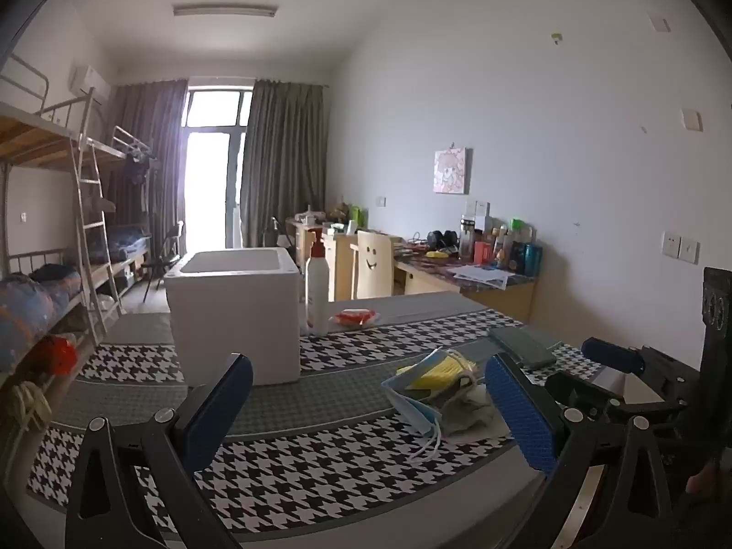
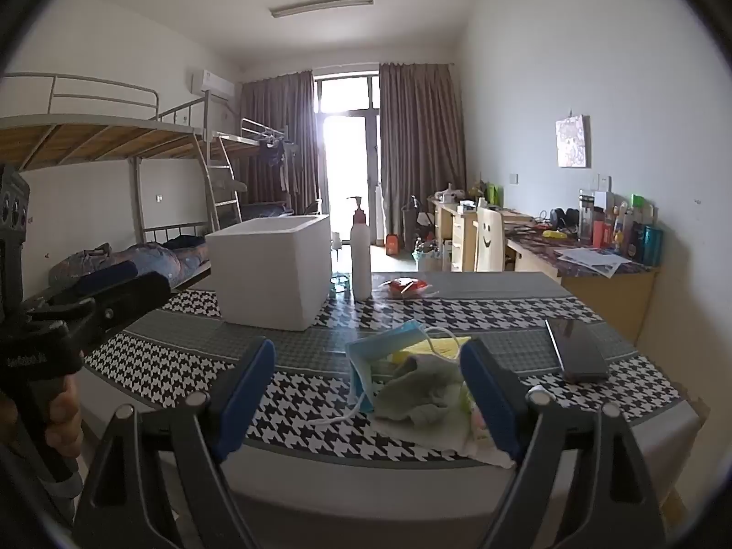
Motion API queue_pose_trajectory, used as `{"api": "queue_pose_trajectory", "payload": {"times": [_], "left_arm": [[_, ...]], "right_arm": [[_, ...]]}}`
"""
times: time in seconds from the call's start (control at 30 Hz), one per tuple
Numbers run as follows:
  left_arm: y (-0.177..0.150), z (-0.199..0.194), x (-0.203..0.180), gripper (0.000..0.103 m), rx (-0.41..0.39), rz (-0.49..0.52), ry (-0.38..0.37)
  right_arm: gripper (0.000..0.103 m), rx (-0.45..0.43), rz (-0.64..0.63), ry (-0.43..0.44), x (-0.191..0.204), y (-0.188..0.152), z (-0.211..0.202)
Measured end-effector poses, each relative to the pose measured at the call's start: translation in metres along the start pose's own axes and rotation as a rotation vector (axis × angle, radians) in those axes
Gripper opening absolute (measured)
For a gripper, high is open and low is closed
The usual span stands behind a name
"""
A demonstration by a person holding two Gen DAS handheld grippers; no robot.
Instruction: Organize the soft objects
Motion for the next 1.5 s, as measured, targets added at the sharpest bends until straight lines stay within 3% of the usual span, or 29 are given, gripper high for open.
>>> {"api": "queue_pose_trajectory", "payload": {"times": [0.13, 0.4, 1.5], "left_arm": [[0.000, 0.010, -0.002, 0.102, 0.031, -0.010, 0.007], [0.001, 0.000, 0.003, 0.102, -0.006, -0.017, 0.009], [-0.003, 0.007, 0.013, 0.102, 0.026, -0.047, 0.032]], "right_arm": [[0.086, 0.007, 0.001, 0.000, 0.001, 0.000, 0.001], [0.086, 0.000, -0.004, -0.004, 0.000, 0.002, -0.004], [0.086, -0.001, -0.006, -0.017, -0.001, 0.002, -0.004]]}}
Point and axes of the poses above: each gripper's, at about its wrist camera, not at the fingertips, and z roughly the way its jaws point, x to its left, y to its top, the point moved 5 cm from there along z, roughly the way its jaws point, and after that the axes turned 1 degree about y, right-handed, at the moved point
